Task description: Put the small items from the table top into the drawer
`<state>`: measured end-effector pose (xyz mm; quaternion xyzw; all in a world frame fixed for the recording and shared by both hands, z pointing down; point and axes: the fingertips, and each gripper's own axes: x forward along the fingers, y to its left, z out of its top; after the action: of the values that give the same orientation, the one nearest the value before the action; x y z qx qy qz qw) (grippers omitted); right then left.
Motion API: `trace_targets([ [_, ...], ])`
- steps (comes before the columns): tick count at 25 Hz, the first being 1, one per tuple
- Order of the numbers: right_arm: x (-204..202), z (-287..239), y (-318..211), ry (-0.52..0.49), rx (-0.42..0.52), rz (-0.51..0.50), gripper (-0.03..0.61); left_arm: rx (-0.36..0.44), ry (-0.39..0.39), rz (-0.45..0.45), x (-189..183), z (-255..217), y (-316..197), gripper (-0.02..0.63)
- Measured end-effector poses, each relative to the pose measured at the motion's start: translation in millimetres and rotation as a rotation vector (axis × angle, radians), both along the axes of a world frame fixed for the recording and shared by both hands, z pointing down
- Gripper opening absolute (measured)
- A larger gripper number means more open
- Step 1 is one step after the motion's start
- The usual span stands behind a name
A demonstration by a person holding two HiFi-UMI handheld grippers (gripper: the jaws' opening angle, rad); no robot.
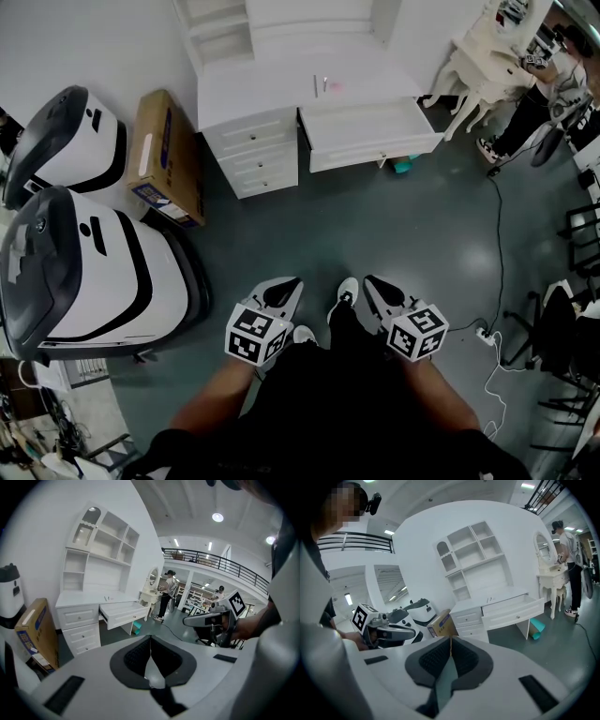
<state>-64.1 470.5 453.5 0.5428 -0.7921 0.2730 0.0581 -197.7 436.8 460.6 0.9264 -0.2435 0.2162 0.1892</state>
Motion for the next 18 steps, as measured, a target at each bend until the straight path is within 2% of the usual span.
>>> trace_targets([
  [6,9,-3,-30,-0.021,0.020,-0.003,0.029,-0.052,0.061,-0.056,0,-7,-28,0.011],
  [12,26,-14,-75,-0.045,0.062,-0.002,0.029,-0.002,0.020,-0.077,7,-18,-63,0.011],
  [18,53,-18,-114,-0.048,0.090,-0.026,0.029,0.022,0.000,-0.086,36,-23,-96,0.011],
])
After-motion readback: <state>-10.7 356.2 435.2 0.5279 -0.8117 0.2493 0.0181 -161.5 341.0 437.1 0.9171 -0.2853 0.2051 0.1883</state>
